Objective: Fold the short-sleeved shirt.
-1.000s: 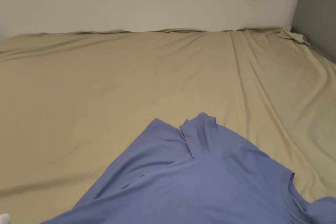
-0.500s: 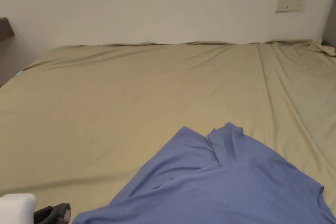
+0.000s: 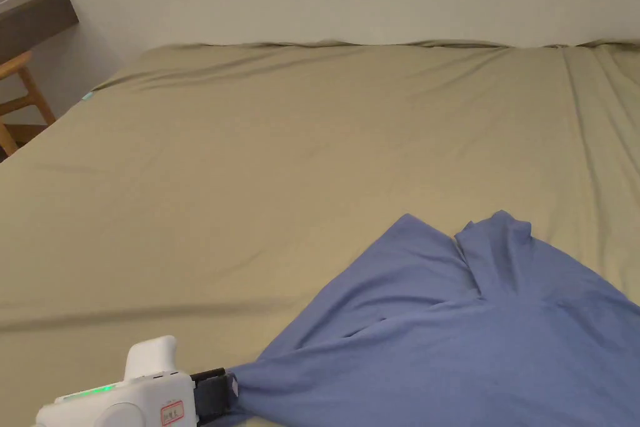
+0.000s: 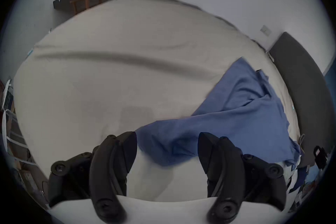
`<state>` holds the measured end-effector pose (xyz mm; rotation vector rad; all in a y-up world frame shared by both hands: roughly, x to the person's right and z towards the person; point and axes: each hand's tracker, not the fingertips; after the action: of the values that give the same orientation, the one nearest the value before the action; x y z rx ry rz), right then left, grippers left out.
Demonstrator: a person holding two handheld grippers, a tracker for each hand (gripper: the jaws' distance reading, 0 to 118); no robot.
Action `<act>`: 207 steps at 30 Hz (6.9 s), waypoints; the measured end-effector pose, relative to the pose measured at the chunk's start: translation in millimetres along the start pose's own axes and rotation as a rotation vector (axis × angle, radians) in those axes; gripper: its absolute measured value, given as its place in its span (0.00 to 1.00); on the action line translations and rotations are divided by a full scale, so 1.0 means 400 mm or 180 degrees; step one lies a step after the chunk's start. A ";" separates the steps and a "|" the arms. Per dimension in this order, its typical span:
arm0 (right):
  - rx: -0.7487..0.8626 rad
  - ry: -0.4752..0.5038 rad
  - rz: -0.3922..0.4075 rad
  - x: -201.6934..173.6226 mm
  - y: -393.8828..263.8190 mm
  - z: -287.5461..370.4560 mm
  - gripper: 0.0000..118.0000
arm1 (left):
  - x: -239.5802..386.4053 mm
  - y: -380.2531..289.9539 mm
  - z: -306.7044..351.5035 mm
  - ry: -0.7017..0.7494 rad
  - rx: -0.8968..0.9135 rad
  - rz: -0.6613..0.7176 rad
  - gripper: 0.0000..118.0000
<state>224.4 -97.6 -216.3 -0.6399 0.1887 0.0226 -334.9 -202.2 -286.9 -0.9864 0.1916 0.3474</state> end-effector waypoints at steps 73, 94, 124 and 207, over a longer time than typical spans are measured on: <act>0.2345 -0.0388 0.0123 0.199 0.971 0.382 0.03 | 0.525 0.679 1.008 -0.0911 0.3077 -0.1395 0.02; 0.2424 -0.0472 0.0468 0.133 1.469 -0.102 0.03 | 0.575 1.167 0.683 0.0077 0.3101 -0.1286 0.02; 0.0914 -0.0010 -0.0102 0.252 0.526 -0.580 0.03 | 0.400 0.613 0.050 -0.0220 0.1917 -0.1291 0.02; -0.0918 -0.0060 -0.0686 0.083 -0.175 0.010 1.00 | 0.093 -0.200 0.143 -0.0118 -0.0151 -0.1110 0.02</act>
<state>263.2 -152.8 -177.9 -0.9446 0.0977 -0.1541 -270.5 -187.0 -205.1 -1.0385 -0.0239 0.0511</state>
